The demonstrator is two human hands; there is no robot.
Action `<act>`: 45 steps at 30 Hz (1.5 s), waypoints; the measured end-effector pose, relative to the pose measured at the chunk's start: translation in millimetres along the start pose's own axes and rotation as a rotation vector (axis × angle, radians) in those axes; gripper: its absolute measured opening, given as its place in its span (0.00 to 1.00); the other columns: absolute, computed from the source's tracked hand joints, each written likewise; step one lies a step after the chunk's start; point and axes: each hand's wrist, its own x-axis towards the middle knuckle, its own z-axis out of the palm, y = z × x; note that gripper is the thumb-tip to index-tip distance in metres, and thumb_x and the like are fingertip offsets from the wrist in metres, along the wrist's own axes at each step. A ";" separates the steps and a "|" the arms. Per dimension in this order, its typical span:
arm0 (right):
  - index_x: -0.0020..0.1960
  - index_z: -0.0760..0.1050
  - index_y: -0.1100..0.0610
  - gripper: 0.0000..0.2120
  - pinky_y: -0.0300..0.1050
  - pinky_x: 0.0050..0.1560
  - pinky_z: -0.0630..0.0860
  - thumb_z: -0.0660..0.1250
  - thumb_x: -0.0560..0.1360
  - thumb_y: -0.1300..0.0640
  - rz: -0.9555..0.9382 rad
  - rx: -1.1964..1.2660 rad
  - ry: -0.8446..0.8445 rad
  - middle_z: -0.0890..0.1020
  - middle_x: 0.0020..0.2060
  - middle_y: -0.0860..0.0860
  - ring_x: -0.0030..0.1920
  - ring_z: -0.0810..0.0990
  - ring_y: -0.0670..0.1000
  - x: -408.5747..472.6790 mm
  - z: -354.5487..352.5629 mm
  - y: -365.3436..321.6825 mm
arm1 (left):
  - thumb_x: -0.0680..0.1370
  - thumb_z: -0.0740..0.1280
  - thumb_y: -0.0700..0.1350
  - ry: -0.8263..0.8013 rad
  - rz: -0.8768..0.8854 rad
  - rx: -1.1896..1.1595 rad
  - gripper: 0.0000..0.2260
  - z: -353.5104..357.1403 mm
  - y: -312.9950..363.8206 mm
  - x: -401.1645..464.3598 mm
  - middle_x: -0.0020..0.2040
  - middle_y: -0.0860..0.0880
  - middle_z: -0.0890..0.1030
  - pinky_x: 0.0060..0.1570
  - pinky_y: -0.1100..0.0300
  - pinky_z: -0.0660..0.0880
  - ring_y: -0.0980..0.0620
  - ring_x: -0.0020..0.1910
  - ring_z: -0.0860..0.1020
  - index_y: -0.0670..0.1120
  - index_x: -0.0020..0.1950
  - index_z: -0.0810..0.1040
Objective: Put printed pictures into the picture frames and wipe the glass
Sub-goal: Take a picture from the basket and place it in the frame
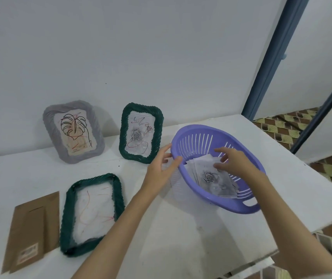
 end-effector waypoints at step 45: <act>0.57 0.73 0.51 0.23 0.37 0.37 0.66 0.51 0.75 0.37 -0.083 0.837 0.039 0.84 0.37 0.43 0.37 0.74 0.44 -34.6 4.7 -78.8 | 0.75 0.51 0.61 -0.012 -0.029 -0.215 0.28 6.2 49.4 -9.8 0.60 0.63 0.75 0.64 0.67 0.57 0.69 0.62 0.67 0.51 0.72 0.60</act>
